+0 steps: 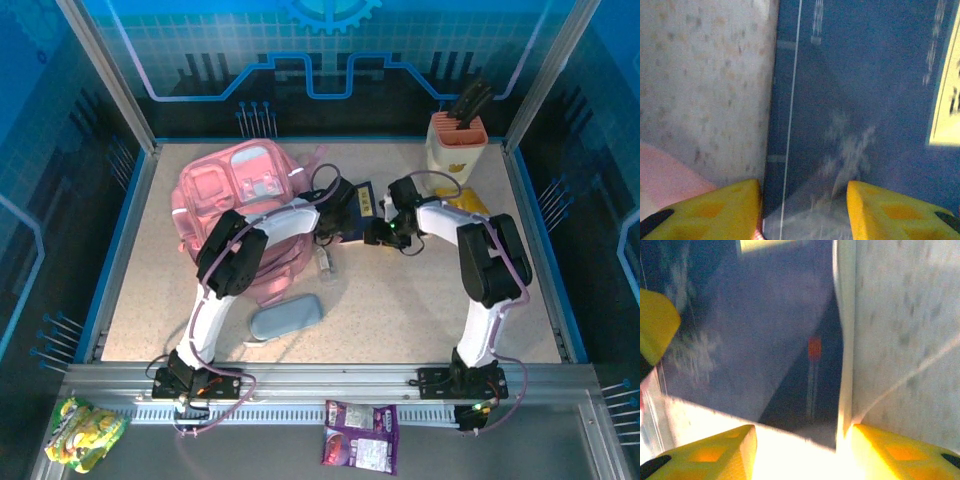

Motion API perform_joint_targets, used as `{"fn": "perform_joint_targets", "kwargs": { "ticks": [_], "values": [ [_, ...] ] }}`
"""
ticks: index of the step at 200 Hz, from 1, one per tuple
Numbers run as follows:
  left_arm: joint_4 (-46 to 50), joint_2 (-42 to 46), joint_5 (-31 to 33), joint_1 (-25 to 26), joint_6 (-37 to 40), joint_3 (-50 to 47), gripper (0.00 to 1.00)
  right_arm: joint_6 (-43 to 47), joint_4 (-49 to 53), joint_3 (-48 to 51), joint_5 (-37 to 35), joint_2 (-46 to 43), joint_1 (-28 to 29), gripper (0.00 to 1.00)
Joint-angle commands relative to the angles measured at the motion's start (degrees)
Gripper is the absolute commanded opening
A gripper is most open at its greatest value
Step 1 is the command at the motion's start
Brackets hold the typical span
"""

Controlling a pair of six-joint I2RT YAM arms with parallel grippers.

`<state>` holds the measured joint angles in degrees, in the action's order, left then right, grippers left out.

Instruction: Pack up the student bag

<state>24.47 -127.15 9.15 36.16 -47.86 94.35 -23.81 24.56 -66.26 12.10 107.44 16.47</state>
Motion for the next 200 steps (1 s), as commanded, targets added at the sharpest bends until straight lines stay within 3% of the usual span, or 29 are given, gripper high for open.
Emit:
{"fn": "perform_joint_targets", "kwargs": {
  "ticks": [1,20,61,106,136,200],
  "values": [
    [-0.9,4.3,-5.4,2.2,-0.5,-6.9,0.5,-0.7,0.0,5.9,2.2,-6.1,0.9,0.53],
    [-5.7,6.7,-8.3,3.2,-1.6,-12.3,0.48,-0.7,-1.5,12.2,2.7,-10.7,1.3,0.53],
    [-4.5,9.6,-3.2,4.3,-1.5,-14.5,0.5,-0.8,-2.0,14.4,0.1,-15.5,0.0,0.56],
    [-1.2,9.8,4.6,3.4,0.0,-10.3,0.56,0.1,-1.2,3.8,0.1,-7.9,-0.7,0.6],
    [-4.1,7.8,3.0,1.3,0.3,-8.1,0.58,-0.1,-0.7,-2.6,-0.6,-2.0,-0.8,0.62],
    [-0.7,-0.6,-0.1,-1.6,-0.1,2.0,0.59,0.5,3.2,-11.5,-4.4,6.5,-0.9,0.61]
  ]
}}
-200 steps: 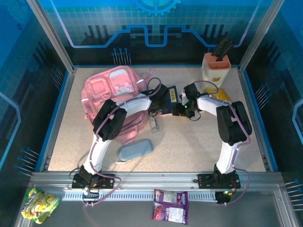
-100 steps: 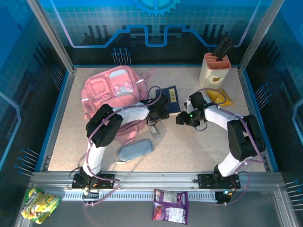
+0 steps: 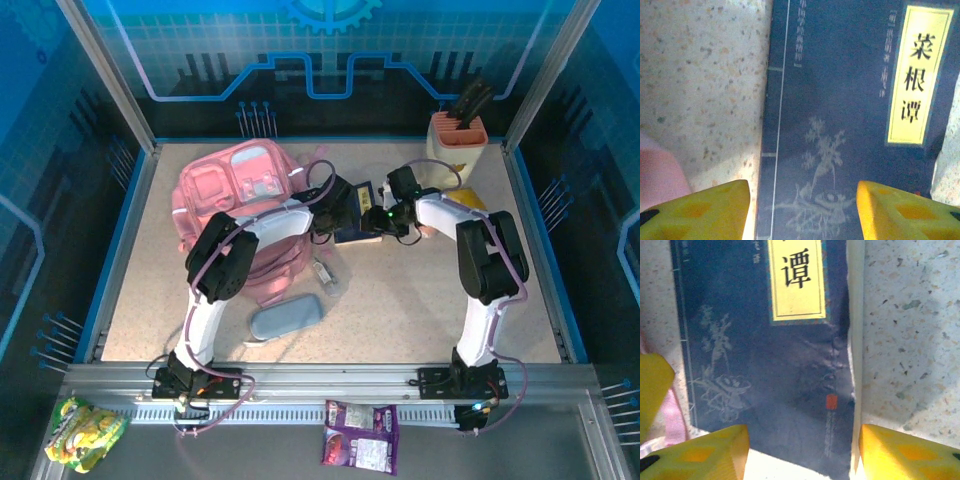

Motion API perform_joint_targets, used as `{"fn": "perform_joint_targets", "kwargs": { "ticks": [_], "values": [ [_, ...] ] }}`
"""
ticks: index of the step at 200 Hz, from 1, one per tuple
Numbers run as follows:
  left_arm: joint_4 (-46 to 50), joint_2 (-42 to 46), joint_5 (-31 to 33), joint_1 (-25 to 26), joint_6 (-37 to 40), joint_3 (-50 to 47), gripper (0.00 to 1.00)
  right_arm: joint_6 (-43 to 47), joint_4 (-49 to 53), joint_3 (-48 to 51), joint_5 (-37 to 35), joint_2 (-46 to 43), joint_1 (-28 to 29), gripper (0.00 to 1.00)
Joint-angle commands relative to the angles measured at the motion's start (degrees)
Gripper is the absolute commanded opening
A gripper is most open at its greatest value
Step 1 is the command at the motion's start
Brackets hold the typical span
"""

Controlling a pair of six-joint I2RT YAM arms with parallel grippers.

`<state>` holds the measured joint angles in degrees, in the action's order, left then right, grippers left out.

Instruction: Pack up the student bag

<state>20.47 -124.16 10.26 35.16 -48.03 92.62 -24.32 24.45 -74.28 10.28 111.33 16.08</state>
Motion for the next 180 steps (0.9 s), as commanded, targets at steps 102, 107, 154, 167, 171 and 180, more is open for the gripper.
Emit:
{"fn": "perform_joint_targets", "kwargs": {
  "ticks": [102,107,154,167,171,180],
  "values": [
    [0.8,-4.8,-9.5,-0.3,0.1,4.6,0.5,0.7,2.1,-3.0,1.5,2.4,1.2,0.5],
    [0.7,-4.2,-9.7,-0.2,-0.1,3.9,0.5,0.6,2.0,-2.3,1.8,1.6,1.3,0.49],
    [-3.3,3.6,-12.2,1.4,0.1,-7.2,0.48,1.2,0.2,9.4,3.6,-8.4,1.7,0.45],
    [-5.0,6.0,-12.4,2.6,-0.2,-10.8,0.48,1.2,-0.4,14.1,3.7,-11.5,1.5,0.45],
    [-5.2,6.4,-12.6,3.0,-0.1,-11.5,0.48,1.2,-0.7,15.6,3.8,-12.6,1.5,0.44],
    [-4.9,7.4,-12.7,4.1,0.1,-13.0,0.48,1.2,-1.3,18.8,4.6,-15.1,1.4,0.44]
  ]
}}
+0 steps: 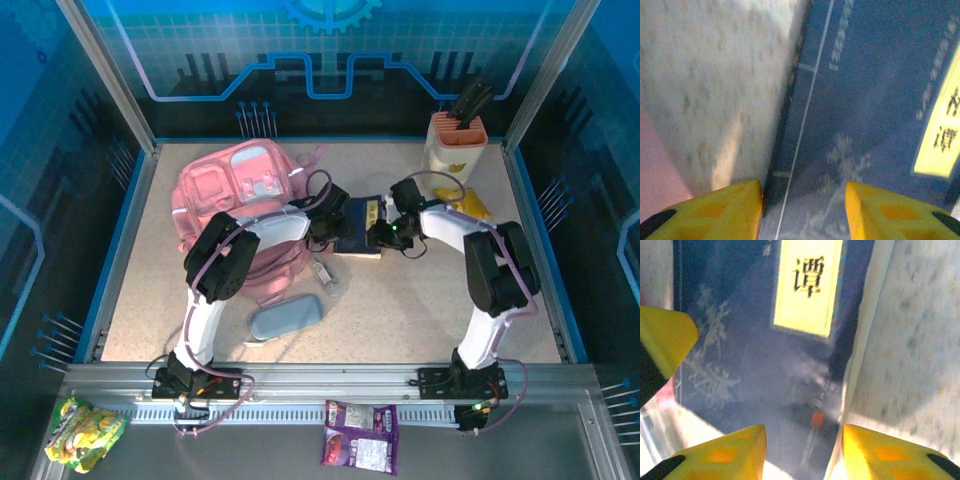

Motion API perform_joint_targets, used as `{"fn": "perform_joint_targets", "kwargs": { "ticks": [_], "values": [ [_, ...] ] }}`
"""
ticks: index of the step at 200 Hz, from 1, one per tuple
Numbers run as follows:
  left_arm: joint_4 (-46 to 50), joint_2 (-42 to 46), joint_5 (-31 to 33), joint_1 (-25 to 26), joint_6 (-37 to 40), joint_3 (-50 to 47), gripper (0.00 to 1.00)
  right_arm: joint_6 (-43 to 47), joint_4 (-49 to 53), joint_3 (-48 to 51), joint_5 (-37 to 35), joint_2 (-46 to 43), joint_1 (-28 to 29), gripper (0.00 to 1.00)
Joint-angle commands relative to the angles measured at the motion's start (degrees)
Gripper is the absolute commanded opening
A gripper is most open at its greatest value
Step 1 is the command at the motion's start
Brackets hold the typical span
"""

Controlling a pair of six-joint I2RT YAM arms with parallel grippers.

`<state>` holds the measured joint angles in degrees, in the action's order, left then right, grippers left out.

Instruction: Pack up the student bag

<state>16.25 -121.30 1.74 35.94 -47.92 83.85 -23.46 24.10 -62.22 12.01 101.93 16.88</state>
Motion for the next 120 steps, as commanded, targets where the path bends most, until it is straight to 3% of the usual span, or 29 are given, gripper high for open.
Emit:
{"fn": "perform_joint_targets", "kwargs": {
  "ticks": [1,38,64,79,120],
  "values": [
    [-0.7,4.6,-4.3,3.4,0.0,-4.4,0.48,0.4,-1.0,7.1,3.0,-5.8,0.6,0.44],
    [-0.6,9.1,-2.6,7.7,-0.1,-11.0,0.48,0.1,-0.4,18.5,4.3,-16.7,0.5,0.43],
    [0.8,10.5,1.3,7.6,-0.3,-11.7,0.51,-0.2,-0.4,20.8,4.6,-21.8,-1.6,0.48],
    [3.0,10.1,3.5,7.5,0.1,-9.4,0.51,0.0,0.4,18.3,3.7,-21.2,-3.1,0.54],
    [2.1,7.6,6.2,6.5,-1.2,-5.1,0.54,-0.1,-0.8,8.9,4.3,-11.1,-4.2,0.56]
  ]
}}
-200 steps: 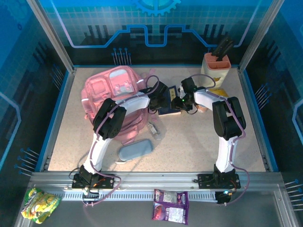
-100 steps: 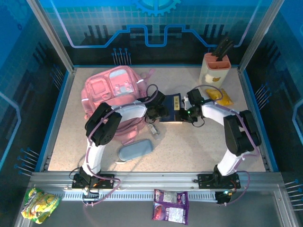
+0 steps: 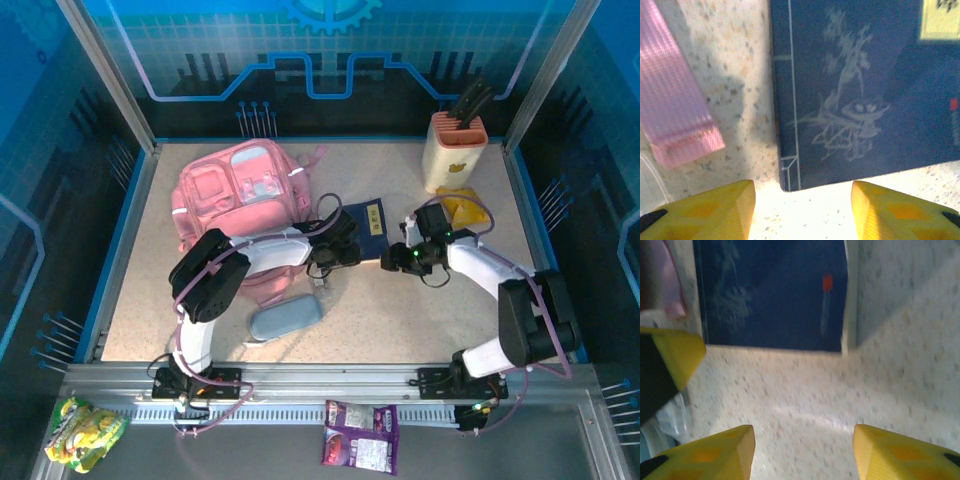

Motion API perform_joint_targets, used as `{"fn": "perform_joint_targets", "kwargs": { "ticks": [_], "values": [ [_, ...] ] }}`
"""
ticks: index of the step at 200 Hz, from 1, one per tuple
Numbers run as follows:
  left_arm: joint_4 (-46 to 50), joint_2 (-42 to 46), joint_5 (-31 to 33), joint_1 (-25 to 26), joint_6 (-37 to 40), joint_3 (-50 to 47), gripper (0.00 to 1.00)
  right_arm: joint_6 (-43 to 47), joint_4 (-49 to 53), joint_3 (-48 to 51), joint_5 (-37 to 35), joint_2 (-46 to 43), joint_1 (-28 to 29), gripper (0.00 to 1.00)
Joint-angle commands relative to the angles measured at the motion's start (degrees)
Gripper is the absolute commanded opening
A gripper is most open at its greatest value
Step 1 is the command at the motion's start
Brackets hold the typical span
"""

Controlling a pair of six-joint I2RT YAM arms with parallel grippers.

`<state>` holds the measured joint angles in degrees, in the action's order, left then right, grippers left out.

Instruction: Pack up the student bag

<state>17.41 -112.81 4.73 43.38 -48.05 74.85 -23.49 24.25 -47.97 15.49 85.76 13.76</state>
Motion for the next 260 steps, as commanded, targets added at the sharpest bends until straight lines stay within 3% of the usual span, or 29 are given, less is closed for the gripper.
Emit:
{"fn": "perform_joint_targets", "kwargs": {
  "ticks": [1,47,125,260],
  "values": [
    [0.9,-1.0,3.2,-1.0,-1.1,4.1,0.54,-0.2,-0.9,-5.6,0.9,5.4,-1.1,0.56],
    [-0.6,-5.4,0.9,-4.0,-3.2,7.7,0.55,-2.7,-0.4,-11.8,-2.9,12.2,-1.1,0.62],
    [-3.4,-11.1,-3.9,-5.4,-2.9,10.6,0.51,-2.2,1.9,-18.3,-1.4,20.3,0.1,0.66],
    [-1.0,-11.3,-2.6,-5.1,-1.2,10.4,0.47,-2.4,3.8,-20.2,8.6,13.0,0.1,0.63]
  ]
}}
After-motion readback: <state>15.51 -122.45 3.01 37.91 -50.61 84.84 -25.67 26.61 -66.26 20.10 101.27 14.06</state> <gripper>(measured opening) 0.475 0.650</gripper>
